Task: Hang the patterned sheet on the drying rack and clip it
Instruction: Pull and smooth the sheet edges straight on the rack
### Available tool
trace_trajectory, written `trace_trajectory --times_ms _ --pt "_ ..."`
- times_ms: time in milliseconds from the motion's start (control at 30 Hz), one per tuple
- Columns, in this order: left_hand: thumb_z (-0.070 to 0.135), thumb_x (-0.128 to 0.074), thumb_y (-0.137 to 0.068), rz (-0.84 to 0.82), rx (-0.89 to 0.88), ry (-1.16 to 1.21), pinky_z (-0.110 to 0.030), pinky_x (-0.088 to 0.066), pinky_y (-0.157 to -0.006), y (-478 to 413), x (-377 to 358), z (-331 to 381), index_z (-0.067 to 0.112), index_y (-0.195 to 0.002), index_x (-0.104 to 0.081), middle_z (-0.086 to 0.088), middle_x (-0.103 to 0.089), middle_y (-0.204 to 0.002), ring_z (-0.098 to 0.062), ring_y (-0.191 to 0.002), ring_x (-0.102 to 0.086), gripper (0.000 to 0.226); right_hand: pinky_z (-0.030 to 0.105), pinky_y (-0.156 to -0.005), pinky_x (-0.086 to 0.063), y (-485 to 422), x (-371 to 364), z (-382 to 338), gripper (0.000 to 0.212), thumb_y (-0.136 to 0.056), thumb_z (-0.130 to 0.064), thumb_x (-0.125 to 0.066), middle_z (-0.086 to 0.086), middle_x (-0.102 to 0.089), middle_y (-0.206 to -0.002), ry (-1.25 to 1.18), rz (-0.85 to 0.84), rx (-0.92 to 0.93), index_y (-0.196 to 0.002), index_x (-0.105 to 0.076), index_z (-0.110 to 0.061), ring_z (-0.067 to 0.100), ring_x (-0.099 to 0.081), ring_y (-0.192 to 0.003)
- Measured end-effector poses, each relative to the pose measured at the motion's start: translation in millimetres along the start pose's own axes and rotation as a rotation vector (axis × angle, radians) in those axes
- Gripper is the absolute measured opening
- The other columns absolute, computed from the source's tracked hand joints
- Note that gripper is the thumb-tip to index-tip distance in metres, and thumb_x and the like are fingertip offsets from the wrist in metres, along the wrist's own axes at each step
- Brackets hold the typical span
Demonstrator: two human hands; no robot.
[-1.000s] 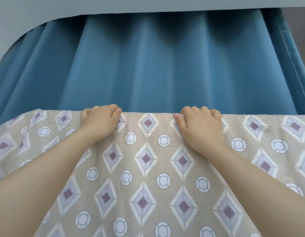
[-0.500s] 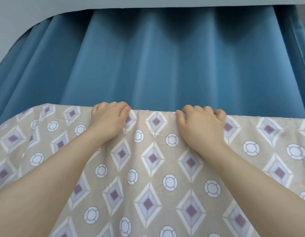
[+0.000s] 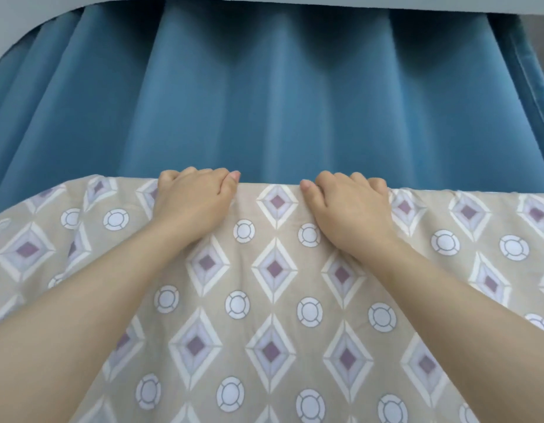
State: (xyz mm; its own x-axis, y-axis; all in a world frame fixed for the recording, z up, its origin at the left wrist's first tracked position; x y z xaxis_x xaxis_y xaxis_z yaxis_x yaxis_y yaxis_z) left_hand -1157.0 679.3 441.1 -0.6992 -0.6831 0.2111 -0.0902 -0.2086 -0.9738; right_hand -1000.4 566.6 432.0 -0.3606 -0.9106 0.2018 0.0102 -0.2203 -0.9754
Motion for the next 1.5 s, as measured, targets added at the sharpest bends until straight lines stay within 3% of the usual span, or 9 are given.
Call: trace_trajectory --times_ms 167,300,433,567,767,967,1167,1333,1500 --pt "0.035 -0.016 -0.100 0.020 0.050 -0.036 -0.037 -0.025 -0.091 -1 10 -54 0.020 -0.077 -0.044 -0.006 -0.064 -0.109 -0.028 -0.107 -0.049 0.040 0.038 -0.087 -0.025 -1 -2 -3 0.044 -0.099 -0.044 -0.021 -0.001 -0.046 -0.079 0.062 0.020 -0.134 -0.068 -0.037 -0.017 0.024 -0.037 -0.085" --pt "0.036 -0.016 -0.100 -0.068 -0.028 -0.008 -0.036 -0.024 -0.091 -4 1 -50 0.024 -0.090 -0.049 -0.001 -0.061 -0.111 -0.025 -0.108 -0.046 0.037 0.039 -0.093 -0.025 -4 -4 -12 0.046 -0.099 -0.040 -0.021 0.002 -0.052 -0.078 0.052 0.004 -0.293 -0.063 -0.039 -0.018 0.028 -0.044 -0.093" --pt "0.029 -0.023 -0.101 -0.013 -0.161 0.131 -0.032 -0.021 -0.081 -3 2 -57 0.024 -0.106 -0.051 0.004 -0.059 -0.093 -0.020 -0.090 -0.044 0.028 0.039 -0.085 -0.025 -15 -19 -73 0.043 -0.099 -0.043 -0.023 0.000 -0.052 -0.080 0.018 -0.068 -0.145 -0.070 -0.045 -0.021 0.025 -0.042 -0.089" --pt "0.028 -0.030 -0.100 -0.101 -0.124 0.202 -0.032 -0.029 -0.085 -12 13 -79 0.025 -0.099 -0.051 0.008 -0.055 -0.090 -0.023 -0.096 -0.050 0.021 0.037 -0.081 -0.022 -21 -29 -107 0.035 -0.099 -0.044 -0.024 -0.002 -0.051 -0.082 -0.012 -0.083 -0.039 -0.082 -0.046 -0.024 0.022 -0.040 -0.086" --pt "0.014 -0.027 -0.098 -0.021 0.065 0.026 -0.034 -0.026 -0.081 -11 14 -119 0.017 -0.107 -0.053 -0.006 -0.064 -0.105 -0.029 -0.099 -0.054 0.027 0.034 -0.084 -0.022 -27 -29 -98 0.038 -0.098 -0.047 -0.026 -0.006 -0.055 -0.077 -0.055 -0.166 -0.088 -0.082 -0.054 -0.027 0.020 -0.048 -0.091" --pt "0.023 -0.037 -0.097 -0.157 0.043 0.282 -0.039 -0.039 -0.096 -15 25 -126 0.024 -0.094 -0.057 0.006 -0.058 -0.098 -0.023 -0.100 -0.051 0.020 0.029 -0.085 -0.022 -32 -25 -89 0.038 -0.096 -0.044 -0.040 -0.011 -0.050 -0.062 -0.253 -0.178 -0.216 -0.067 -0.055 -0.025 0.002 -0.040 -0.062" --pt "0.021 -0.039 -0.098 -0.026 -0.010 0.244 -0.038 -0.042 -0.086 -17 29 -118 0.012 -0.099 -0.059 -0.007 -0.064 -0.103 -0.031 -0.100 -0.053 0.022 0.032 -0.083 -0.026 -37 -17 -99 0.029 -0.097 -0.033 -0.044 -0.008 -0.050 -0.063 -0.232 -0.100 -0.254 -0.075 -0.060 -0.021 0.020 -0.045 -0.075" --pt "0.021 -0.039 -0.098 0.166 -0.082 0.244 -0.040 -0.042 -0.087 -19 50 -136 0.008 -0.104 -0.059 -0.012 -0.064 -0.106 -0.033 -0.102 -0.054 0.025 0.034 -0.079 -0.025 -47 -7 -121 0.027 -0.098 -0.032 -0.039 -0.004 -0.056 -0.081 -0.222 0.067 -0.116 -0.082 -0.057 -0.019 0.021 -0.043 -0.081" --pt "0.034 -0.037 -0.098 -0.091 0.047 0.263 -0.032 -0.040 -0.074 -8 50 -163 0.013 -0.100 -0.061 -0.004 -0.063 -0.095 -0.024 -0.091 -0.051 0.032 0.036 -0.080 -0.024 -39 -18 -135 0.031 -0.098 -0.034 -0.034 -0.006 -0.053 -0.069 -0.156 -0.050 -0.056 -0.075 -0.050 -0.021 0.024 -0.048 -0.079"
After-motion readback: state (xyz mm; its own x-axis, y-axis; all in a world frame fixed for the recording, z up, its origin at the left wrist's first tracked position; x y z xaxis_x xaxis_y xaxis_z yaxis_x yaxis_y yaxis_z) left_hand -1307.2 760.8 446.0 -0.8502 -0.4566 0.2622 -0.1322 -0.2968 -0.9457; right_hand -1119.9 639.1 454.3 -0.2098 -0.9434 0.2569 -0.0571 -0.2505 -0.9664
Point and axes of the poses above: each hand's wrist, its own y-axis away from the middle knuckle, its own x-axis out of the back of the hand, z = x × y, the point moved 3 cm from there along -y, towards the middle knuckle
